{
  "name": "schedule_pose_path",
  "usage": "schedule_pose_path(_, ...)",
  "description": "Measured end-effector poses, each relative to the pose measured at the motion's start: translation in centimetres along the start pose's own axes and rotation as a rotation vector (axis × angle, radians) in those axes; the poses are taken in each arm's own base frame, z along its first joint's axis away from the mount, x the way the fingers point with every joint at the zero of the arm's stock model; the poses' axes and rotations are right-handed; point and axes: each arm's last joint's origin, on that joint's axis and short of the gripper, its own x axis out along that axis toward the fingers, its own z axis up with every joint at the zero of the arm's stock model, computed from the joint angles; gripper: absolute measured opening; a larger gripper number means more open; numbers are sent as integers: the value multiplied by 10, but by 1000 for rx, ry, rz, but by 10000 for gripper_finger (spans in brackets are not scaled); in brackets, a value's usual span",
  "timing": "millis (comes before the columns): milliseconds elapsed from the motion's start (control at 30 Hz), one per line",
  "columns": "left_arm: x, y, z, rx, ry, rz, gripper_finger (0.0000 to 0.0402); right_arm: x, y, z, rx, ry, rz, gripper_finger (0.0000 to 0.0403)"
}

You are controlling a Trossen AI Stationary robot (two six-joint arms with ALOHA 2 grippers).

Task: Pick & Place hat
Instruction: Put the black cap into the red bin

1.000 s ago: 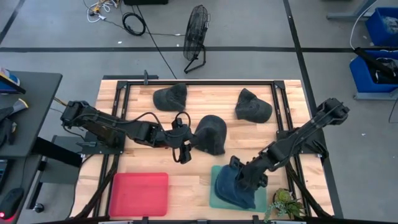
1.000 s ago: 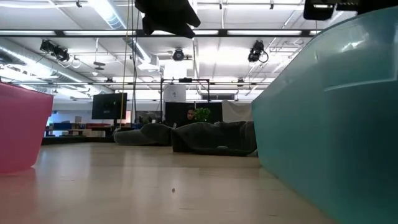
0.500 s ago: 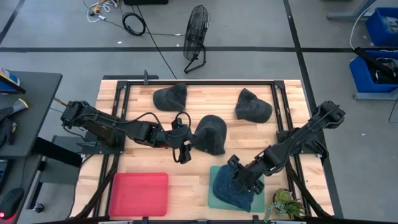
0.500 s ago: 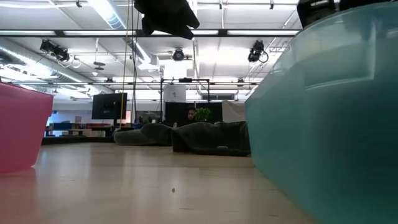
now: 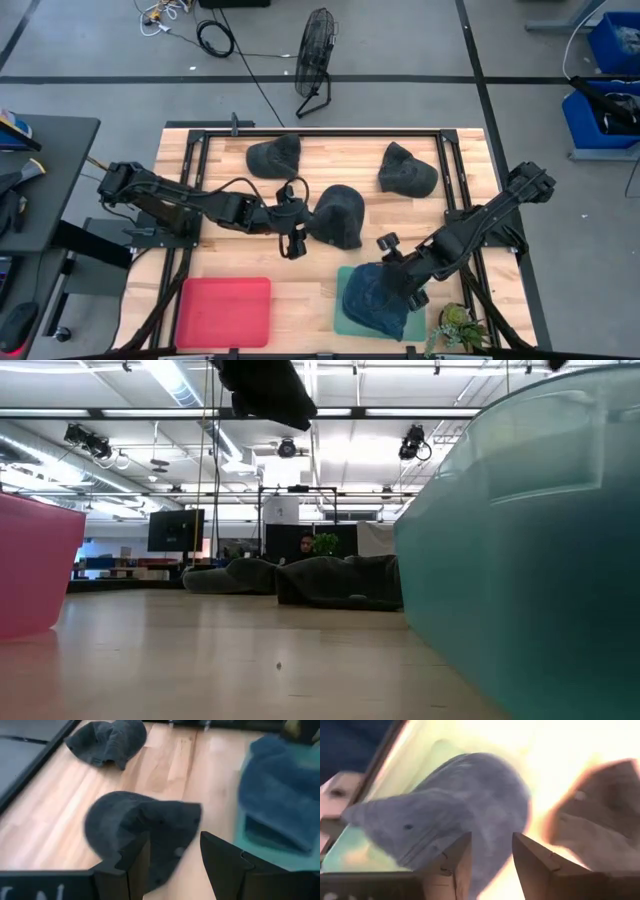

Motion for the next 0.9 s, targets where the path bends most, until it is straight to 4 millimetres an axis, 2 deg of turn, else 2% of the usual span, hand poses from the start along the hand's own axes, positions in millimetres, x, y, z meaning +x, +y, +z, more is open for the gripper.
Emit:
schedule_pose_path(167,8,21,1,24,38,63,179,-3,-9,-5,40,34,-258,131)
schedule_pose_path(367,17,58,-1,-77,110,168,179,-4,-29,-21,147,189,-388,130)
schedule_pose_path(600,25,90,0,-80,158,96,178,22,-62,-40,248,296,-437,130)
schedule_pose_path(733,43,96,-5,-94,196,73,178,44,-81,-46,362,244,-415,130)
schedule_pose_path(900,88,87,-20,-91,217,36,178,61,-102,-47,431,145,-299,130)
